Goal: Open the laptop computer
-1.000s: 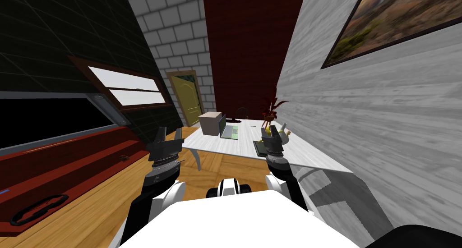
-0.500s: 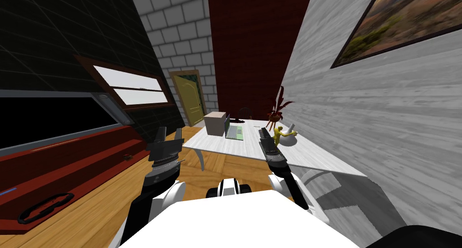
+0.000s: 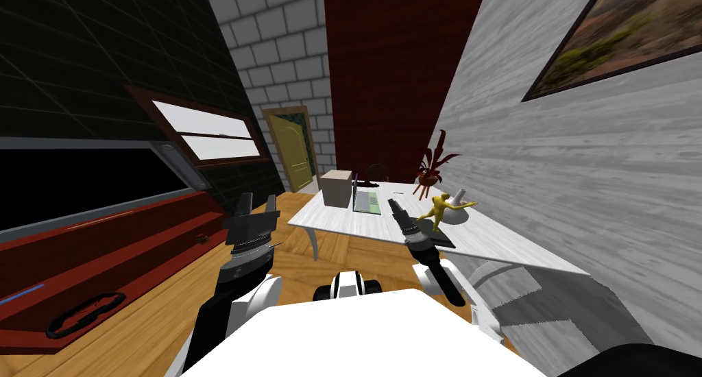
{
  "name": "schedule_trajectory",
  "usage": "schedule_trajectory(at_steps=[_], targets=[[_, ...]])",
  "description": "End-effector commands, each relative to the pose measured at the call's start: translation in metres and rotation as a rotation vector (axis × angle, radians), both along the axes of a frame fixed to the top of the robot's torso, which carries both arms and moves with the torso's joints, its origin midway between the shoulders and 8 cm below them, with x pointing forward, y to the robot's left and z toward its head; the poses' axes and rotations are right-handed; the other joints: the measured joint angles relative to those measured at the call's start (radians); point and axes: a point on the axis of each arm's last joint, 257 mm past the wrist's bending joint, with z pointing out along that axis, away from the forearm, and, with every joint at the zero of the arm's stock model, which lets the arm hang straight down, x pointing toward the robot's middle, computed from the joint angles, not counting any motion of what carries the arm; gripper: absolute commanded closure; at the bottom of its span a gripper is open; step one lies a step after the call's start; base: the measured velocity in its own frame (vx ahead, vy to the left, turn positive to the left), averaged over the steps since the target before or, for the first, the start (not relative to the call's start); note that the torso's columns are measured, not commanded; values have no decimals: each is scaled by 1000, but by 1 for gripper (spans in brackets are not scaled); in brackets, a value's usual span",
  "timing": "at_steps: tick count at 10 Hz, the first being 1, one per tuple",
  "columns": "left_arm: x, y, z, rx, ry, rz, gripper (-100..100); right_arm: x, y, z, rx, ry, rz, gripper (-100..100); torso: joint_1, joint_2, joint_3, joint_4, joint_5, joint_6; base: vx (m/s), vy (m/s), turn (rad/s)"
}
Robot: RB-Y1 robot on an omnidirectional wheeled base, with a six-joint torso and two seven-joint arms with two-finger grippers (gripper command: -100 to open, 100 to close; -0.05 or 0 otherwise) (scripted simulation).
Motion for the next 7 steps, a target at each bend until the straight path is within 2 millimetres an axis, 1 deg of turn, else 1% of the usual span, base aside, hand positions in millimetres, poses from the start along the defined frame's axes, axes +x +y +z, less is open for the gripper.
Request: schedule_trajectory(at_steps=[1, 2, 3, 5, 7], targets=[[0, 0, 0, 0, 0, 0, 0, 16, -17, -25, -180, 53, -76, -100, -2, -1, -1, 0, 0, 0, 72, 206, 10], [0, 0, 0, 0, 0, 0, 0, 22, -25, -35, -247, 73, -105, -100, -3, -2, -1, -1, -1, 0, 75, 210, 29], [0, 0, 0, 0, 0, 0, 0, 22, -24, -36, -253, 73, -106, -100, -1, -1, -1, 0, 0, 0, 54, 177, -46], [0, 0, 0, 0, 0, 0, 0, 34, -43, -56, -401, 112, -169, -100, -3, 2, 1, 1, -1, 0, 37, 174, 24], [0, 0, 0, 0, 0, 0, 0, 45, -67, -74, -549, 153, -234, -100, 1, 0, 0, 0, 0, 0, 50, 227, 19]])
